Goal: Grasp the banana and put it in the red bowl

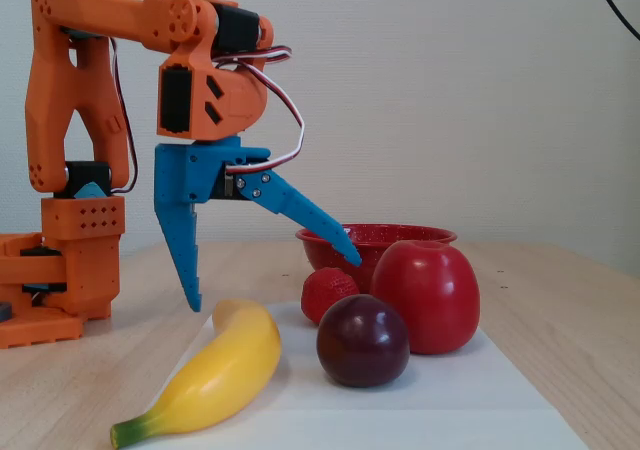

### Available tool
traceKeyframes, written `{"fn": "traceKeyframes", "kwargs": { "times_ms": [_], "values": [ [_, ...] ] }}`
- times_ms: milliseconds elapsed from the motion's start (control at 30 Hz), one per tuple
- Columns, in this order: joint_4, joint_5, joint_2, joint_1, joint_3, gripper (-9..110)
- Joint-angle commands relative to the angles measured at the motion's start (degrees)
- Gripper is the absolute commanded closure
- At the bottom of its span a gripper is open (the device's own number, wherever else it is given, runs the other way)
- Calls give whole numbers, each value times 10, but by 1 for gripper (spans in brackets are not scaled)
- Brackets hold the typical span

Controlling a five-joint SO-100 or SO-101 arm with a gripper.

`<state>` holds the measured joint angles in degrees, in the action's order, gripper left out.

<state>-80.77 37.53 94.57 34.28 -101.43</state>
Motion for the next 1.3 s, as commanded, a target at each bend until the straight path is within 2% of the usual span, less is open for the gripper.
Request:
{"fn": "traceKeyframes", "kwargs": {
  "times_ms": [0, 367, 1033, 1267],
  "values": [
    [9, 22, 29, 17, 17, 35],
    [63, 62, 4, 21, -20, 31],
    [138, 55, -63, 10, -39, 29],
    [149, 47, -65, 6, -40, 42]
  ]
}}
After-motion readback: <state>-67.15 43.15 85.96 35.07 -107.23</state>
